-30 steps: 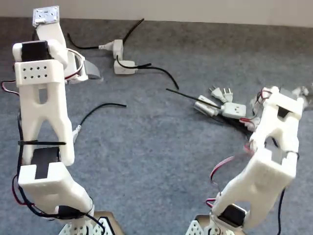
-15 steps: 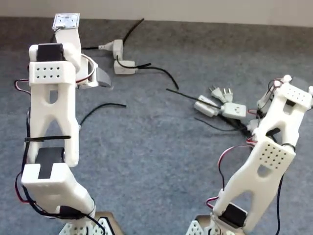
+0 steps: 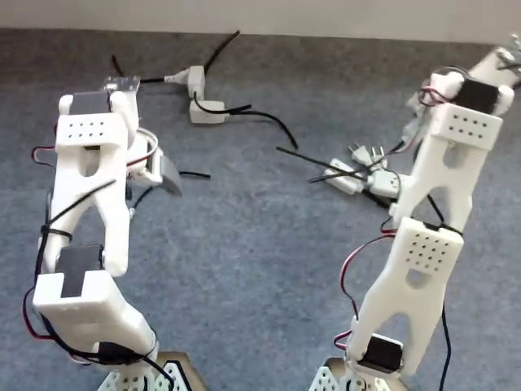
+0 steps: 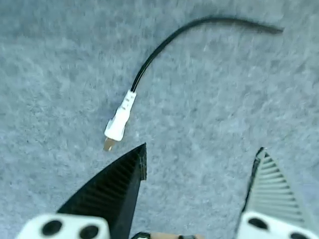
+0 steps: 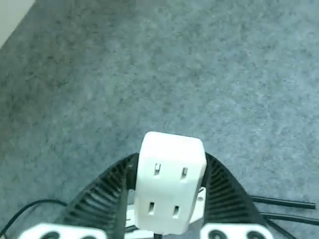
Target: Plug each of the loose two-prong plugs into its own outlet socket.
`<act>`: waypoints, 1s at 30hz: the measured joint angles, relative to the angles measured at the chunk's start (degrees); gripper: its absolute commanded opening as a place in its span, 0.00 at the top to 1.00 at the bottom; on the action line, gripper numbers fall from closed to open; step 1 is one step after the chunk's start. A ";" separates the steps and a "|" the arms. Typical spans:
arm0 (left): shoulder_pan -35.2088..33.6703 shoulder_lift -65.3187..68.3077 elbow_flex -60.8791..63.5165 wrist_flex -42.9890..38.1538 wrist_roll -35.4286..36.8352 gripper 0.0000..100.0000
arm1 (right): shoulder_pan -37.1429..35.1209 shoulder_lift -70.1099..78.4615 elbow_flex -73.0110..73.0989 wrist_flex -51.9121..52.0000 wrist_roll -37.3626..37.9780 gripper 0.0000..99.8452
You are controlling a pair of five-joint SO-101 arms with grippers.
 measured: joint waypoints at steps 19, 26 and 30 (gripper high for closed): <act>-33.32 0.00 14.33 -7.56 -9.76 0.67 | -30.95 -22.86 53.45 -3.43 -3.34 0.89; -37.80 0.00 14.33 -9.41 -14.86 0.67 | -37.80 -14.77 65.93 -20.92 -0.44 0.89; -37.80 0.00 12.31 -9.41 -14.86 0.67 | -39.03 -11.52 65.76 -21.98 1.23 0.82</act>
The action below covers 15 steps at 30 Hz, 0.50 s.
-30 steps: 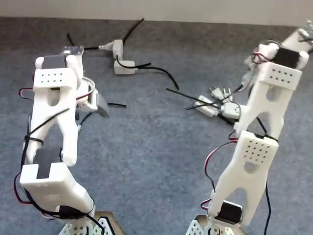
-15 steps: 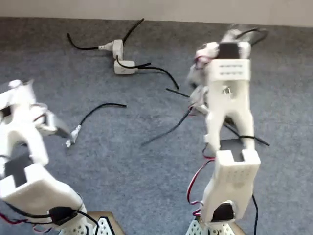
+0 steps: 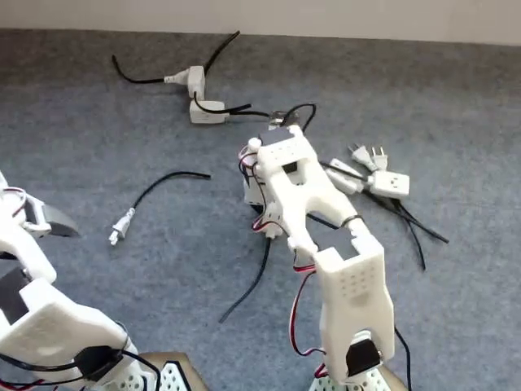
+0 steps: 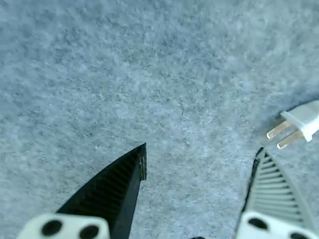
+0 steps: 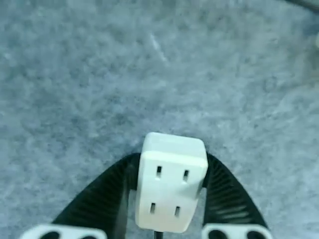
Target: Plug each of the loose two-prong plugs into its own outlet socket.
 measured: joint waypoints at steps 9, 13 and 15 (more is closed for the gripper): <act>8.09 0.00 -6.33 5.36 0.00 0.67 | -1.14 2.73 -9.58 8.53 5.19 0.66; 14.42 0.00 -10.11 9.67 2.81 0.67 | -1.32 2.20 -20.92 17.23 11.60 0.66; 17.23 0.00 -10.73 10.20 7.91 0.67 | -0.70 1.67 -26.90 21.10 14.42 0.66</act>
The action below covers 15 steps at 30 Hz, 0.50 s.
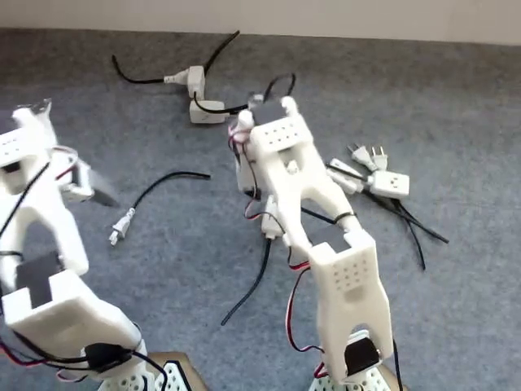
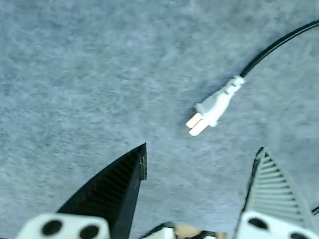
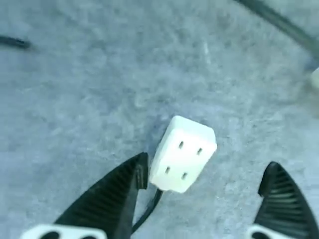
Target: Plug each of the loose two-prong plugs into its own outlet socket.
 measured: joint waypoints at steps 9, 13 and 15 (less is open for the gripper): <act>8.97 0.00 5.27 -7.47 9.67 0.70 | 6.42 -2.11 -2.29 0.79 2.37 0.66; 9.14 0.00 9.76 -13.27 -4.66 0.78 | 9.67 -2.11 0.18 0.79 2.37 0.66; 9.23 0.00 11.96 -13.98 -14.24 0.79 | 11.25 -2.11 0.35 0.79 2.37 0.66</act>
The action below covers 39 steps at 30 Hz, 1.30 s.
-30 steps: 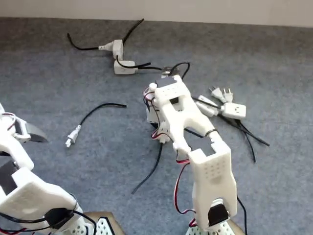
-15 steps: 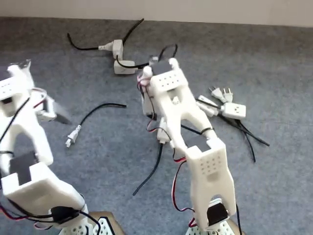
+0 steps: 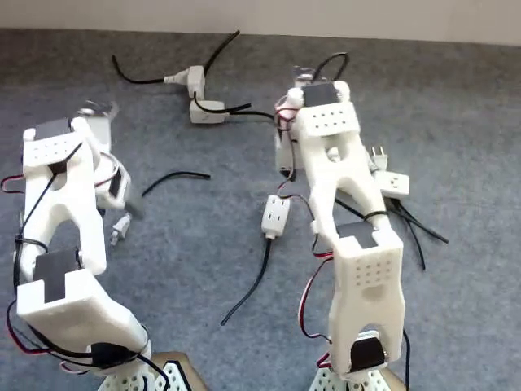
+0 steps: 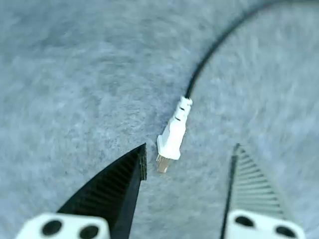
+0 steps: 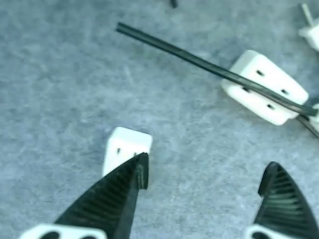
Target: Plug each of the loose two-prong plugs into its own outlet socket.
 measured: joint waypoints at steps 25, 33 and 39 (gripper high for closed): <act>0.18 -0.70 17.49 -18.20 -22.42 0.89 | 3.96 0.00 5.45 0.09 0.00 0.66; 2.11 -1.67 22.15 -23.21 -24.09 0.99 | 3.96 0.00 5.45 0.09 0.00 0.66; 3.96 -2.37 22.24 -23.65 -24.18 0.99 | 3.96 0.00 5.45 0.09 0.00 0.66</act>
